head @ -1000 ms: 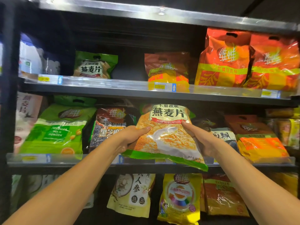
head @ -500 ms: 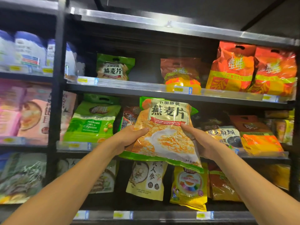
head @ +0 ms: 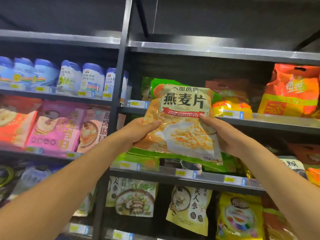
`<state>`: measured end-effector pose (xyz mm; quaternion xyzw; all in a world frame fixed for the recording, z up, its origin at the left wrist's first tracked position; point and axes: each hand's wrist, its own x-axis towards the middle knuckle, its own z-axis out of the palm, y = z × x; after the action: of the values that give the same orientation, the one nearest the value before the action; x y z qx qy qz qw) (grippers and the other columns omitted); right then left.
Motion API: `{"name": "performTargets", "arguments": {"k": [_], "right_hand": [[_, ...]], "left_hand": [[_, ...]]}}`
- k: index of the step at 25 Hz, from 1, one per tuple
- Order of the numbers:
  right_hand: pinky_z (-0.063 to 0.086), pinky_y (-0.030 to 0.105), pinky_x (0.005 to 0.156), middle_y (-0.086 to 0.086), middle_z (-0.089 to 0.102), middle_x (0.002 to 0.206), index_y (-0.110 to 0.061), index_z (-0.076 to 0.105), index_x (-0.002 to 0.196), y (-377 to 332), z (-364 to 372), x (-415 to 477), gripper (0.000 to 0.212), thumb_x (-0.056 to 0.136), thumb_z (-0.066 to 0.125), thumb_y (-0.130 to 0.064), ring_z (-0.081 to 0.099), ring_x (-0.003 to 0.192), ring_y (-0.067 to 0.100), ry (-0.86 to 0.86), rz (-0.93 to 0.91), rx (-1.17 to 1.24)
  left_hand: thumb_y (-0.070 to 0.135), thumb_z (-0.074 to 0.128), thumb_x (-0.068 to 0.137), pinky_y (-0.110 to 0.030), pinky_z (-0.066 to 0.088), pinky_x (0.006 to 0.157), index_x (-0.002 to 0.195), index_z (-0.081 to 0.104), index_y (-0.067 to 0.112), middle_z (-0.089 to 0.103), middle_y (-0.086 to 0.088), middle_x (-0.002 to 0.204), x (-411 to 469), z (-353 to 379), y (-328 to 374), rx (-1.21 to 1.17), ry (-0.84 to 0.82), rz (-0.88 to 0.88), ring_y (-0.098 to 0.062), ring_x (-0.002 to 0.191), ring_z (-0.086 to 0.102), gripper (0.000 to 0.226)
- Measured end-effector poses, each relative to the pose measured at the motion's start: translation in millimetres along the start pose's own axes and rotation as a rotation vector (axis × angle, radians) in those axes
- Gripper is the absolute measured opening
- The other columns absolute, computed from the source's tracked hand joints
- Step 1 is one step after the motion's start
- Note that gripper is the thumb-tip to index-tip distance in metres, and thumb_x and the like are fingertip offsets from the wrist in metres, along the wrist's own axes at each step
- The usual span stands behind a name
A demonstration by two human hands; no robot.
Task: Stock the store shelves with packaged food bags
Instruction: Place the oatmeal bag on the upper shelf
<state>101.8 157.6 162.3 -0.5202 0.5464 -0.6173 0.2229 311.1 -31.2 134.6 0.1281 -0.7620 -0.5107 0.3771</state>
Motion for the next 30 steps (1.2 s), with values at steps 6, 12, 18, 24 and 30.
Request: {"name": "performTargets", "arguments": {"k": [6,12,18,24,30], "right_hand": [[0.061,0.038,0.085,0.008,0.079,0.119,-0.017,0.069,0.128,-38,8,74,0.045,0.097,0.065,-0.048,0.079,0.100,0.025,0.002,-0.022,-0.036],[0.062,0.038,0.085,0.008,0.080,0.115,-0.018,0.073,0.117,-55,2,163,0.040,0.094,0.069,-0.050,0.079,0.089,0.024,0.013,-0.002,-0.055],[0.064,0.037,0.076,0.006,0.081,0.110,-0.018,0.070,0.118,-81,-12,245,0.042,0.092,0.072,-0.051,0.080,0.084,0.023,0.037,0.015,-0.087],[0.064,0.036,0.067,0.005,0.082,0.101,-0.018,0.069,0.117,-87,-25,315,0.041,0.091,0.073,-0.050,0.079,0.078,0.024,0.068,0.025,-0.125],[0.063,0.040,0.079,0.005,0.082,0.105,-0.020,0.070,0.124,-83,-32,381,0.044,0.090,0.076,-0.048,0.080,0.089,0.025,0.059,-0.016,-0.169]], "left_hand": [[0.053,0.067,0.095,-0.036,0.063,0.082,0.119,0.071,0.014,0.082,-0.008,0.102,61,-44,40,0.120,0.057,-0.032,-0.023,0.090,0.080,0.046],[0.053,0.069,0.093,-0.036,0.062,0.074,0.113,0.072,0.013,0.083,-0.009,0.097,138,-77,56,0.154,0.113,-0.082,-0.023,0.078,0.079,0.044],[0.050,0.069,0.095,-0.036,0.063,0.069,0.114,0.071,0.012,0.083,-0.008,0.092,209,-97,73,0.131,0.151,-0.086,-0.022,0.074,0.080,0.042],[0.051,0.069,0.094,-0.030,0.061,0.056,0.114,0.071,0.011,0.081,-0.005,0.078,279,-107,73,0.175,0.204,-0.055,-0.018,0.061,0.077,0.045],[0.057,0.073,0.087,-0.043,0.062,0.087,0.122,0.068,0.011,0.080,-0.012,0.106,340,-123,54,0.201,0.249,-0.056,-0.029,0.095,0.077,0.057]]}}
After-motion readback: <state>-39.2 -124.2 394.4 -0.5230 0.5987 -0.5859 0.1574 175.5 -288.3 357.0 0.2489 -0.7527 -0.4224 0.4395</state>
